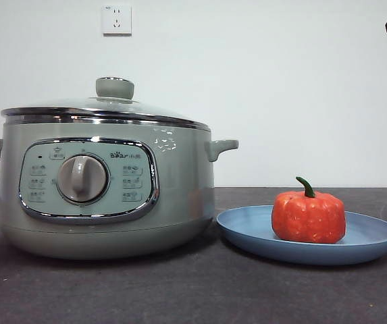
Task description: Take the pumpkin out from the steamer,put the pumpkin in the blue plate,close the lid
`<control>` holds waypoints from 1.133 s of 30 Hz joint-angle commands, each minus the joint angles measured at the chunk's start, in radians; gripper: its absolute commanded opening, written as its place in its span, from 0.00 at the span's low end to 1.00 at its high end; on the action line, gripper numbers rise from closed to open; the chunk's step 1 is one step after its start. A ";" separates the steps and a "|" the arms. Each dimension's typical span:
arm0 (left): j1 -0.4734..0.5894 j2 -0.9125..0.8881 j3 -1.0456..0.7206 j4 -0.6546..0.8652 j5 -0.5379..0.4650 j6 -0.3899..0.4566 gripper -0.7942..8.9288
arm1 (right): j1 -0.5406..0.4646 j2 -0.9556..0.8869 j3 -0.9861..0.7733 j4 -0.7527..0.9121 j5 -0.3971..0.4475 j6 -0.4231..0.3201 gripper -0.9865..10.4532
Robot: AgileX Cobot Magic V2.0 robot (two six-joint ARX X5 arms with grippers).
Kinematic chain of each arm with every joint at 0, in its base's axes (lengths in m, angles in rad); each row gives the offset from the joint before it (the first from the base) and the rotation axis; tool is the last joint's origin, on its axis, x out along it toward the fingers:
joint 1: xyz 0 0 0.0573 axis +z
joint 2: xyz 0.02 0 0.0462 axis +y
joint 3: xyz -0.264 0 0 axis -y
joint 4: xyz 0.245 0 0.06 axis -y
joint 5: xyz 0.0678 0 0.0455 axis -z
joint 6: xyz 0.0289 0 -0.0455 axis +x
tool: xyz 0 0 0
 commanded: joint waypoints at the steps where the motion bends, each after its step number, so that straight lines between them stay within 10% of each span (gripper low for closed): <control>1: -0.002 -0.003 -0.005 0.002 0.001 -0.007 0.08 | 0.001 -0.001 -0.007 0.005 0.003 0.011 0.07; 8: 0.027 -0.076 -0.005 -0.036 0.001 0.007 0.08 | 0.001 0.000 -0.007 0.000 0.003 0.011 0.07; 21: 0.426 -0.456 -0.367 0.231 0.025 0.018 0.08 | 0.001 0.000 -0.007 -0.005 0.003 0.011 0.07; 34: 0.476 -0.457 -0.637 0.382 0.027 -0.033 0.08 | 0.001 0.000 -0.007 -0.009 0.003 0.011 0.07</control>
